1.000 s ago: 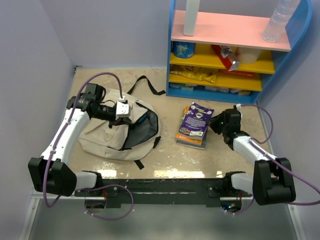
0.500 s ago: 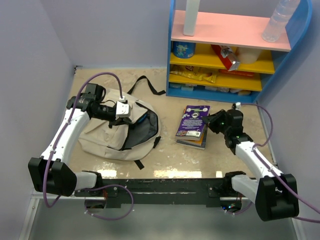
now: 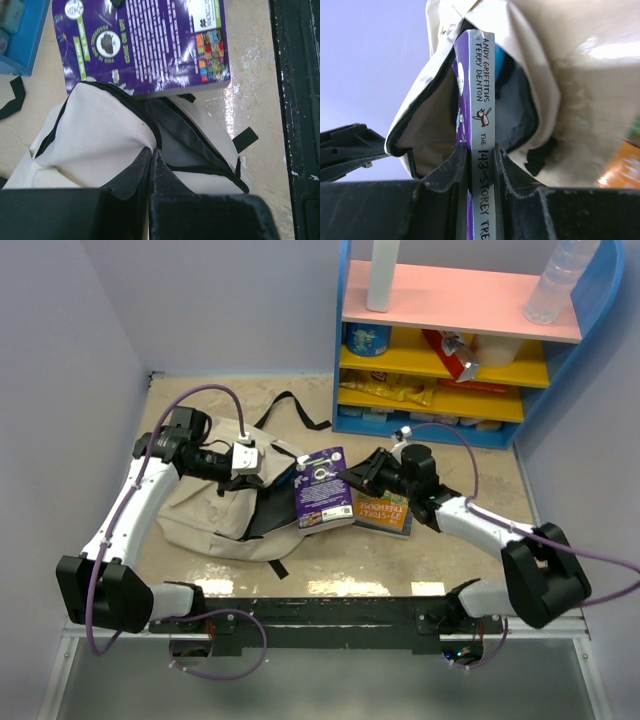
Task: Pack the student bag
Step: Place the book in the student bag.
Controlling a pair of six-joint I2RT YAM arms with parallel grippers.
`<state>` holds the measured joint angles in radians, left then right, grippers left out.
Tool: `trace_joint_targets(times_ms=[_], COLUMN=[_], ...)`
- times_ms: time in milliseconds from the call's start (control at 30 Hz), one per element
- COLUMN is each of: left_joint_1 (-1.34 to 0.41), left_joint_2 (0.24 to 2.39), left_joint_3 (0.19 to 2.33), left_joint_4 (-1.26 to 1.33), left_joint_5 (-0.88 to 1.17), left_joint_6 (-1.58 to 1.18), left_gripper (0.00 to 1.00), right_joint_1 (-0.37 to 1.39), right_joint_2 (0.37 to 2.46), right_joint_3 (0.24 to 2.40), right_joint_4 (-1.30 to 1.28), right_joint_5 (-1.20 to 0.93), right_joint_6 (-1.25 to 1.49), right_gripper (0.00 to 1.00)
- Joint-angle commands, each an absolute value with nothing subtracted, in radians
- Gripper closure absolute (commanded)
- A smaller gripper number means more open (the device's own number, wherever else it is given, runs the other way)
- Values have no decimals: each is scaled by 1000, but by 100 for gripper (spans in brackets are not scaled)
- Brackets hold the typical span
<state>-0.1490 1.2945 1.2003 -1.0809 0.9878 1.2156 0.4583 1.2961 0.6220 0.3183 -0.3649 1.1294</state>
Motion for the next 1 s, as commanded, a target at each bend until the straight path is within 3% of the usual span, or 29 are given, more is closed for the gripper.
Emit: trace_joint_targets(times_ms=[0, 233, 567, 833, 967], left_joint_1=[-155, -155, -155, -156, -155], left_joint_2=[1255, 1243, 1235, 1229, 1230], left_joint_3=[1249, 1270, 1264, 1269, 1266], left_joint_4=[-1080, -1098, -1112, -1141, -1150], left_joint_5=[1069, 1071, 1103, 1104, 1109], left_joint_6=[1221, 1224, 1221, 1230, 1241], left_gripper=[100, 100, 100, 100, 100], right_joint_1=[534, 658, 672, 695, 696], right_joint_2=[1419, 1657, 1830, 2092, 2146], right_joint_3=[713, 883, 1069, 1267, 1368], right_joint_4=[567, 644, 774, 876, 772], right_joint_5=[-486, -538, -557, -502, -460], right_joint_6=[1222, 1253, 1314, 1403, 1361], right_gripper=[100, 100, 100, 100, 100])
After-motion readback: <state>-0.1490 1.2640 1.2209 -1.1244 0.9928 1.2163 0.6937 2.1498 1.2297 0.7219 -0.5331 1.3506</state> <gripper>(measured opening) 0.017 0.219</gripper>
